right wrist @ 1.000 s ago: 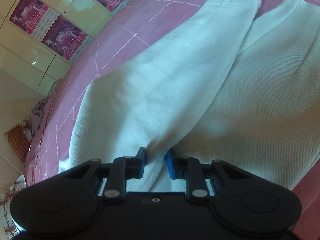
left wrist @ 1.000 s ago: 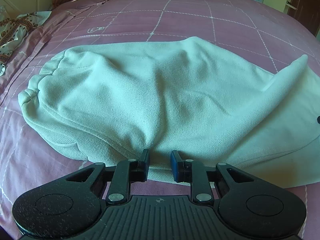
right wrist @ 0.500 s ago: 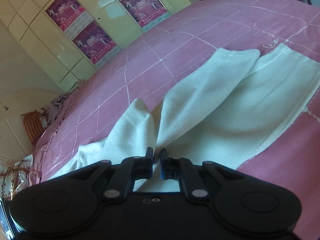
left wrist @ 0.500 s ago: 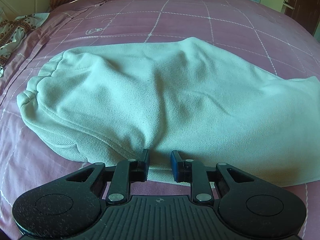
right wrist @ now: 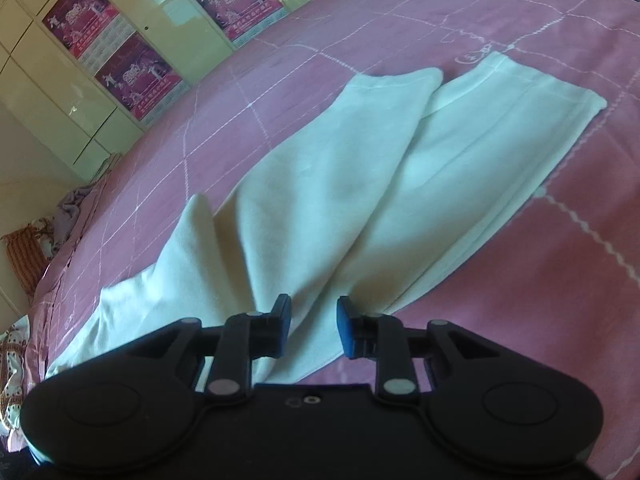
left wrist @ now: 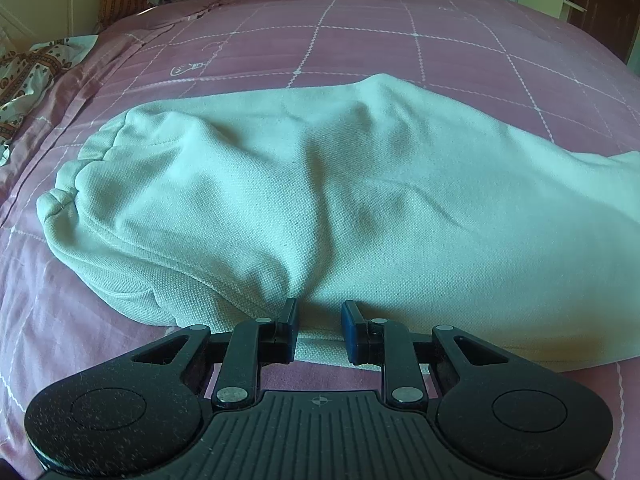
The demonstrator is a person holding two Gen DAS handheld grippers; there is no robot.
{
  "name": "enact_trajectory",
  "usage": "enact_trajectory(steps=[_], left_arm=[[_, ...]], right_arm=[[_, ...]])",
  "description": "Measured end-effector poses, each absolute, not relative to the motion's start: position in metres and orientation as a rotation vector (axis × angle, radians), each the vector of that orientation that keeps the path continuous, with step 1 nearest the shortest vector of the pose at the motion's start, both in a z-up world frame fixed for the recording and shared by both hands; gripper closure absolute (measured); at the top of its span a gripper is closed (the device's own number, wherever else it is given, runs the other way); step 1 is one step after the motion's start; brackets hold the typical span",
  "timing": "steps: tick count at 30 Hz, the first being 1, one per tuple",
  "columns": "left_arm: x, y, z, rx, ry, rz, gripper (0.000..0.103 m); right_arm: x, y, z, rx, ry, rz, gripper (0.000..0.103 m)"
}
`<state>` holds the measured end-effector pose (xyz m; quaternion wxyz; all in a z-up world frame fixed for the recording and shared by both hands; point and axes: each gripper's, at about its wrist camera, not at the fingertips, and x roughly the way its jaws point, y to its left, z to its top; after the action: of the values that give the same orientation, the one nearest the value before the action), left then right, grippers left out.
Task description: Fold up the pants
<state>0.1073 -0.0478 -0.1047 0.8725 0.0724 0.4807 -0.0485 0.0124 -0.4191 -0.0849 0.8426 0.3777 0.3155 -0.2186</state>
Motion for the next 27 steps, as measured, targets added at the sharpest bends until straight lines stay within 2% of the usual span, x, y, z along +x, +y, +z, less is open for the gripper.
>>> enact_trajectory(steps=[11, 13, 15, 19, 23, 26, 27], left_arm=[[0.107, -0.055, -0.105, 0.19, 1.01, -0.078, 0.079], [0.108, -0.056, -0.106, 0.197, 1.012, -0.076, 0.079], [0.108, -0.056, -0.105, 0.2, 1.015, -0.077, 0.079], [0.109, -0.056, -0.105, 0.198, 1.018, -0.077, 0.079], [0.108, -0.056, -0.106, 0.202, 1.01, -0.079, 0.079], [0.107, -0.057, -0.106, 0.212, 1.006, -0.086, 0.079], [0.107, -0.056, -0.105, 0.208, 1.008, -0.086, 0.079]], right_arm=[[0.032, -0.498, -0.113, 1.01, 0.562, -0.514, 0.076], [0.04, -0.504, -0.114, 0.991, 0.568, -0.529, 0.089], [0.042, -0.506, -0.11, 0.963, 0.56, -0.552, 0.097], [0.027, -0.494, -0.069, 0.786, 0.47, -0.549, 0.1], [-0.013, -0.483, -0.043, 0.669, 0.416, -0.572, 0.1], [-0.026, -0.494, -0.071, 0.762, 0.517, -0.562, 0.099], [-0.027, -0.499, -0.08, 0.82, 0.527, -0.542, 0.093]])
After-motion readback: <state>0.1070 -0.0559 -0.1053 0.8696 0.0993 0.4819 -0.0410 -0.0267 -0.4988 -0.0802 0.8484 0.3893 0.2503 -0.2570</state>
